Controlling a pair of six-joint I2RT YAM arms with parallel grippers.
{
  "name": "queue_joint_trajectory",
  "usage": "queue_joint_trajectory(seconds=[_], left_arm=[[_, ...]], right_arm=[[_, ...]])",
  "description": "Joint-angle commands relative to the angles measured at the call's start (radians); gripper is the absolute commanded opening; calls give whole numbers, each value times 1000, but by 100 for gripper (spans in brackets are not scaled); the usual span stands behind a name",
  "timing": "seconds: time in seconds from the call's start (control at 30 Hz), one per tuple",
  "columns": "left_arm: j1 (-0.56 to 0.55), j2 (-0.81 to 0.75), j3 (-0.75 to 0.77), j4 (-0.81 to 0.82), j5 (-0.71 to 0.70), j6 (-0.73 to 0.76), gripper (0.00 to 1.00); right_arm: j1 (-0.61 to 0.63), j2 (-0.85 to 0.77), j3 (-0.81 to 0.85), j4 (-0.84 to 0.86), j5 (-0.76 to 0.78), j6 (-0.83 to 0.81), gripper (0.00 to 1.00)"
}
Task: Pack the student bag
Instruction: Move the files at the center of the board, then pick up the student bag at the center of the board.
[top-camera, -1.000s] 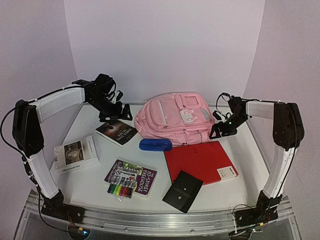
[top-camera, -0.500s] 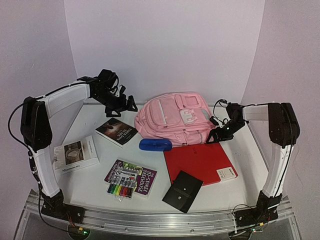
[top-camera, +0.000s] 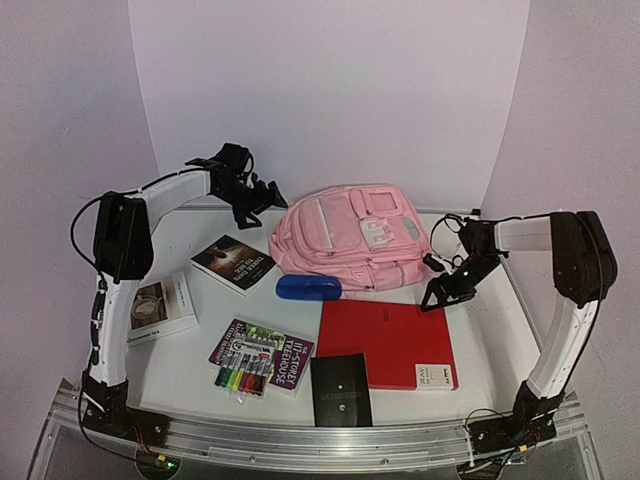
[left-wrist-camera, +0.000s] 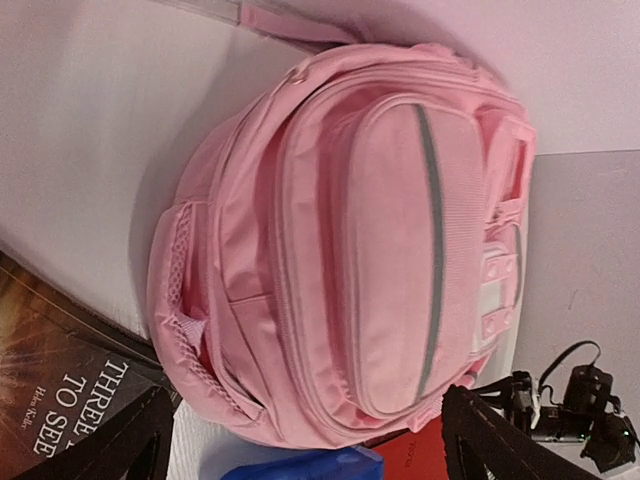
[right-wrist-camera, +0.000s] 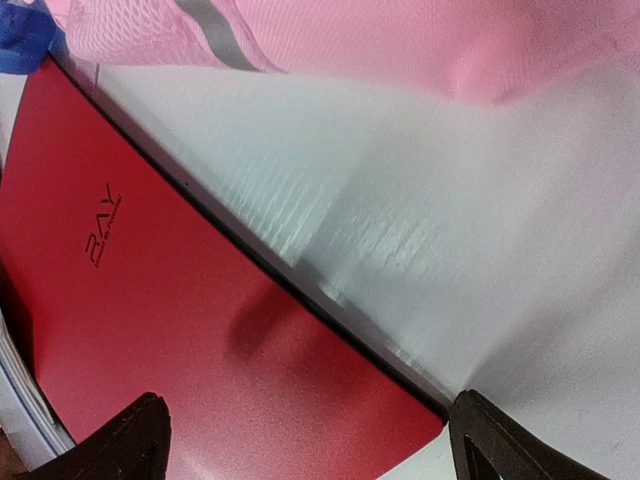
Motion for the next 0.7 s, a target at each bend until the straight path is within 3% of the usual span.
queue_joint_trajectory(seconds=[0.0, 0.2, 0.47, 0.67], left_arm=[[-4, -5, -47, 8, -65, -63, 88], [-10, 11, -120, 12, -97, -94, 76], [-26, 124, -1, -8, -28, -98, 62], [-43, 173, 54, 12, 13, -129, 62]], right_arm=[[6, -66, 60, -30, 6, 96, 98], [5, 7, 167, 49, -4, 215, 98], [6, 139, 252, 105, -65, 270, 98], [7, 170, 271, 107, -76, 261, 98]])
